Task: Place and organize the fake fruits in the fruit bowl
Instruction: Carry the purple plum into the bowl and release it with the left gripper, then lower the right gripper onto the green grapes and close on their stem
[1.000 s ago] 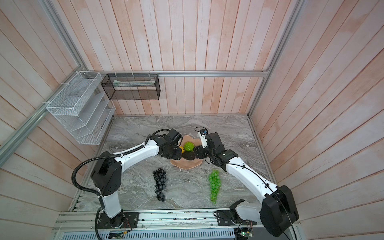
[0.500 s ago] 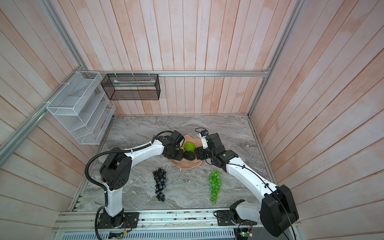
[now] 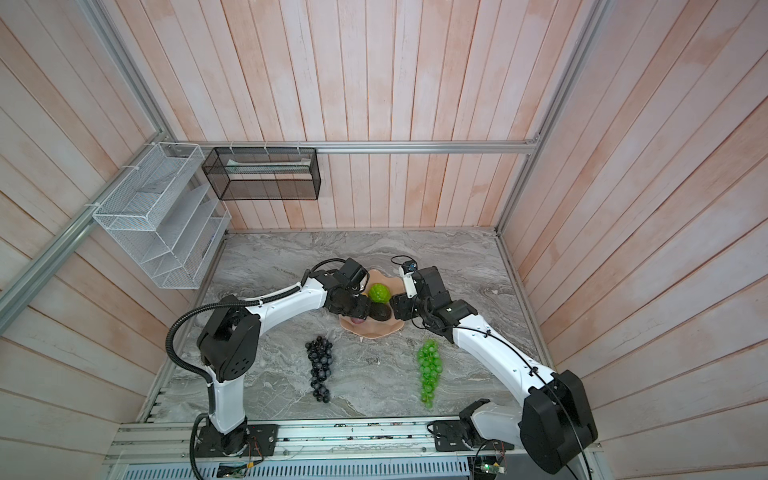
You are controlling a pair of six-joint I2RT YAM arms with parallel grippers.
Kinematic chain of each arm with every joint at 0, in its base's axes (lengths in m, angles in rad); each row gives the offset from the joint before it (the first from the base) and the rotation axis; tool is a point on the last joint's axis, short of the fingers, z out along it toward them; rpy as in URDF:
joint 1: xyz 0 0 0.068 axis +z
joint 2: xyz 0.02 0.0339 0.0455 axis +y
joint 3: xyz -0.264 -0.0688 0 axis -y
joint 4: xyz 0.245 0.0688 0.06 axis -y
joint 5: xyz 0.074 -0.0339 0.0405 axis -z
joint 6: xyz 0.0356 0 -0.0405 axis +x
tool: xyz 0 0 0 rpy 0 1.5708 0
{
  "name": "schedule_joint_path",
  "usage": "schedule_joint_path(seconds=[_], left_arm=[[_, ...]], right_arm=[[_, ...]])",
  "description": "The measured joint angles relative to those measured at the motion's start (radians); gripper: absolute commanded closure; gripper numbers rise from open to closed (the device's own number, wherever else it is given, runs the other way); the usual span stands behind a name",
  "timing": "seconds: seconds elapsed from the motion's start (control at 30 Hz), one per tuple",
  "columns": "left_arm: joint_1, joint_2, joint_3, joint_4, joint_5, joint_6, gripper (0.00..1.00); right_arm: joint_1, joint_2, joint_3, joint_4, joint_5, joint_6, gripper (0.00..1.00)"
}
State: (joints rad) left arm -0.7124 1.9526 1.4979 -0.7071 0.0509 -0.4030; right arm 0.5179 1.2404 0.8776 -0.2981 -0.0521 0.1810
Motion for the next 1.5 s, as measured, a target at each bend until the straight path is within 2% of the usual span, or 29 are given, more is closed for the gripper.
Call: schedule_joint_path(seconds=[0.23,0.43,0.63,0.87,0.97,1.27,1.5], left_arm=[[0.0,-0.15,-0.029,-0.003,0.001,0.0,0.28],[0.0,-0.315,-0.151,0.031,-0.002,-0.008,0.26],[0.0,-0.424,-0.255,0.085,-0.011,-0.025,0.25],[0.006,-0.474,-0.316,0.161,-0.01,-0.034,0.24],[0.012,-0.48,-0.325,0.177,-0.007,-0.032,0.24],[0.031,-0.532,-0.4,0.231,-0.004,-0.011,0.24],[0.062,-0.562,-0.428,0.256,-0.003,-0.011,0.24]], right_arm=[[-0.003,-0.091,-0.05,-0.017,-0.002,0.05,0.28],[-0.019,-0.185,-0.132,-0.043,-0.002,0.146,0.28],[-0.087,-0.348,-0.245,-0.111,0.004,0.294,0.27],[-0.211,-0.489,-0.263,-0.177,0.013,0.495,0.24],[-0.226,-0.527,-0.282,-0.221,0.018,0.578,0.24],[-0.226,-0.534,-0.351,-0.33,-0.047,0.734,0.25],[-0.226,-0.467,-0.385,-0.306,-0.063,0.747,0.32]])
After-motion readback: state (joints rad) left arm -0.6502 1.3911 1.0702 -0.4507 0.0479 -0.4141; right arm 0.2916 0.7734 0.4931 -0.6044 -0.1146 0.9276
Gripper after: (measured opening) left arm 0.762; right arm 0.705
